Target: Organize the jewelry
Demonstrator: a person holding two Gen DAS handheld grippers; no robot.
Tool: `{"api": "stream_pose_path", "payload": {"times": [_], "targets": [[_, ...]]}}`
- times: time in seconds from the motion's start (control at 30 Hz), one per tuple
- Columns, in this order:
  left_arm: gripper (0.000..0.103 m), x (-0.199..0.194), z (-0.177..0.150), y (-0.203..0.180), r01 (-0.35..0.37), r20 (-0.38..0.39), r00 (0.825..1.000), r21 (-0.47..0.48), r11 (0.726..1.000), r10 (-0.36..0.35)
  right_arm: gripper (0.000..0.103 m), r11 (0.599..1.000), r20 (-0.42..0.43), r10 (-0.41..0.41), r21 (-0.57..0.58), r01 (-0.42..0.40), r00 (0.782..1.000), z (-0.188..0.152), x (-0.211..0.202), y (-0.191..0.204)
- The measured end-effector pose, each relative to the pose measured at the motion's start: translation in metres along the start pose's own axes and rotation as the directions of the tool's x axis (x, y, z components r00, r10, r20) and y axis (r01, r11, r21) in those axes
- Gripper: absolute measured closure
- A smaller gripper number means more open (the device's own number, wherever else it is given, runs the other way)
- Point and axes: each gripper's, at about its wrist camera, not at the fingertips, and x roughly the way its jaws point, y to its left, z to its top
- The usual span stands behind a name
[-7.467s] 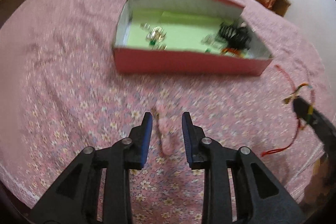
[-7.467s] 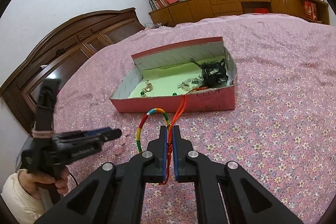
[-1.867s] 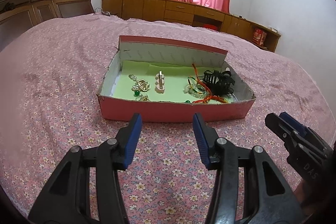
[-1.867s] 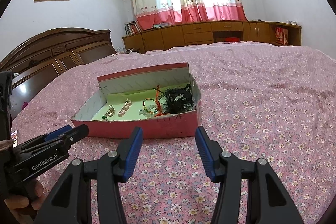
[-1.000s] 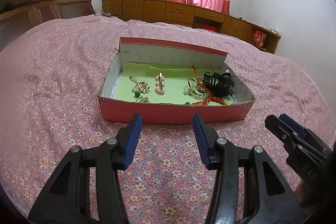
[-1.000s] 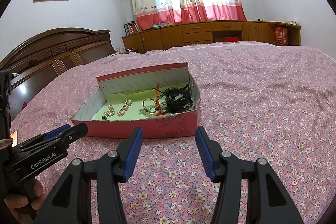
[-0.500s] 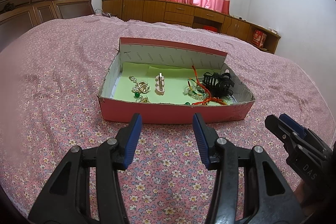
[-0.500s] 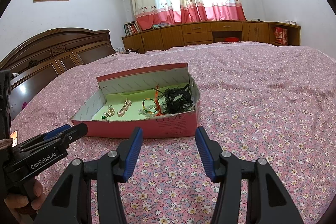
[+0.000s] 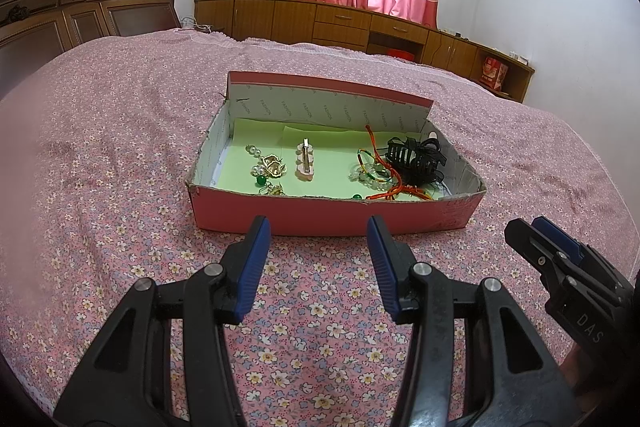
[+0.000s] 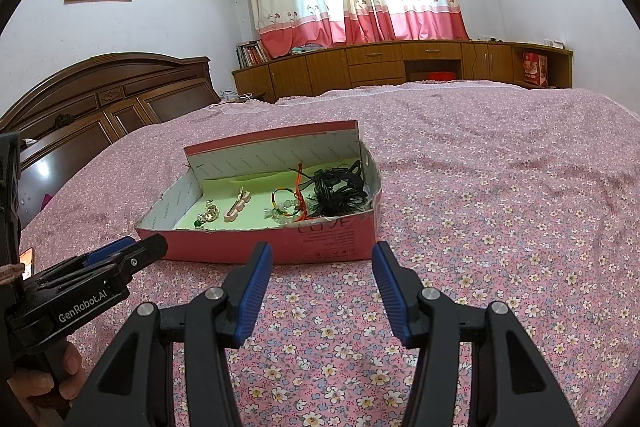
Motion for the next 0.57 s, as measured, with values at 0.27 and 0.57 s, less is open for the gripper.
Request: {"api": "stream_pose_path", "payload": {"times": [0.27,0.57], "targets": [[0.061,0.0,0.0,0.0003,-0.001,-0.001,1.0,0.0,1.0,0.001,0.048,1.0,-0.001,-0.001,0.0,0.001,1.0,-0.0001,0.0001,-0.0001],[0.061,0.0023,-0.0006,0.0022,-0.012,-0.008,1.0,-0.001,1.0,0.012,0.048,1.0,-0.002,-0.002,0.001,0.002,1.0,-0.0003,0.0002,-0.0008]]}}
